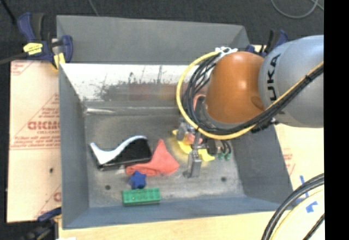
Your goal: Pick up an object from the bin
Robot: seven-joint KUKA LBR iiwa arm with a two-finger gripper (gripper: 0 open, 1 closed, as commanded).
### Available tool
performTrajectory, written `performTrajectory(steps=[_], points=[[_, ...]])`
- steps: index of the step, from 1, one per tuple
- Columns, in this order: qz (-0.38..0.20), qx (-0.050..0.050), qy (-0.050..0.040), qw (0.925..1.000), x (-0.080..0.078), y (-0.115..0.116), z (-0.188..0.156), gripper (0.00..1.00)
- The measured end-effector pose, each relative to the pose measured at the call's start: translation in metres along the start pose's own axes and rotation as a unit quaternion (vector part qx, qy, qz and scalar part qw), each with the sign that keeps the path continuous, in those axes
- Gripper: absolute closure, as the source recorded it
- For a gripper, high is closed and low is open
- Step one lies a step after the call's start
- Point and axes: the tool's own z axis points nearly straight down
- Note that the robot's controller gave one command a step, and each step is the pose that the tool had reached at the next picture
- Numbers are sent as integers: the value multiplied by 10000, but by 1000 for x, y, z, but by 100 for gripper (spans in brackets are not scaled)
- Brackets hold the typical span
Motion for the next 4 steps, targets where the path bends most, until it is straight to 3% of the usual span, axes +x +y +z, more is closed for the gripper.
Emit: performTrajectory(steps=[1,2,3,4], points=[[2,-3,-40,10000,-2,0,-4,0],[-316,11,-71,9995,-11,-1,41,0],[-1333,5,-51,9911,-48,25,95,100],[-1329,4,-51,9911,-48,25,95,100]])
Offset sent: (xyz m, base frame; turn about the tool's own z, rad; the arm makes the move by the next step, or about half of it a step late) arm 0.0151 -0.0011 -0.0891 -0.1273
